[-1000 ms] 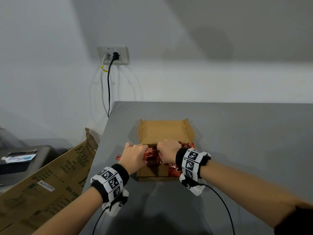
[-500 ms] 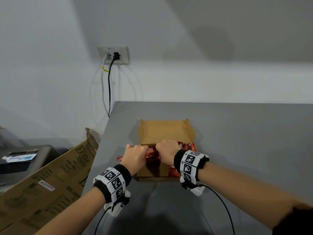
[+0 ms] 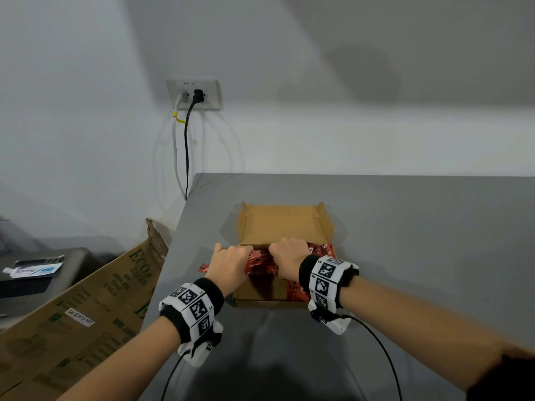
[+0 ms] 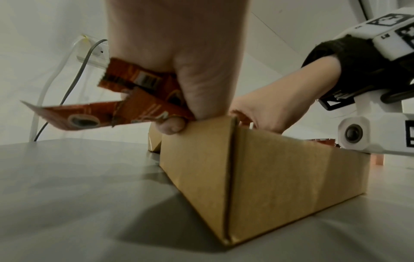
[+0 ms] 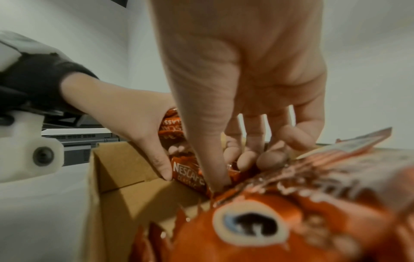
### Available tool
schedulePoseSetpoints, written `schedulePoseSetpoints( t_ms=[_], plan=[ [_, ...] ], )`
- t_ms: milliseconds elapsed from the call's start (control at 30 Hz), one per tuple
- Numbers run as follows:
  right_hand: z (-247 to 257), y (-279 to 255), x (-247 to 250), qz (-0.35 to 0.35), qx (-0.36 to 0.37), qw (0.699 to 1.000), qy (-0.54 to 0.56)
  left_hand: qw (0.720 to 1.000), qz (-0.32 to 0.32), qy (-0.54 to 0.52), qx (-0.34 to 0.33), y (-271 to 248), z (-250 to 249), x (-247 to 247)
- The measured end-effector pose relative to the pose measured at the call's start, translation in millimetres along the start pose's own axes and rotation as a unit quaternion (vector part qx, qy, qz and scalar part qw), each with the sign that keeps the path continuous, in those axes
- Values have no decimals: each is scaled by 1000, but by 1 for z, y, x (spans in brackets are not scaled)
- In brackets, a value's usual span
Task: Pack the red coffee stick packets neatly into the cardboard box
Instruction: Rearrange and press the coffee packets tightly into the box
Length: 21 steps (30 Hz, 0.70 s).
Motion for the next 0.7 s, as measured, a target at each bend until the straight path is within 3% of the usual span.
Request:
schedulePoseSetpoints(
  t_ms=[367, 467, 533, 600, 700],
  plan=[
    [2, 6, 5, 4, 27, 999, 20, 999, -25, -22, -4, -4, 0, 19],
    [-13, 11, 22, -1, 41, 989, 142, 982, -115, -150, 19, -6, 16, 45],
    [-15, 6, 46, -53, 79, 955, 282, 953, -163, -252, 43, -5, 23, 56],
    [-7, -3, 63, -112, 136, 923, 342, 932, -147, -328, 40, 0, 14, 56],
    [2, -10, 63, -128, 165, 926, 314, 920, -78, -382, 41, 7, -1, 47]
  ],
)
Point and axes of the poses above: each hand's wrist, its own y-axis towards the middle knuckle, its own x-axis out of the back of the hand, z = x × y, the point moved 9 cm from there along y, towards the middle knuckle, and after that the axes turned 7 degrees about -x, right-handed, at the moved point
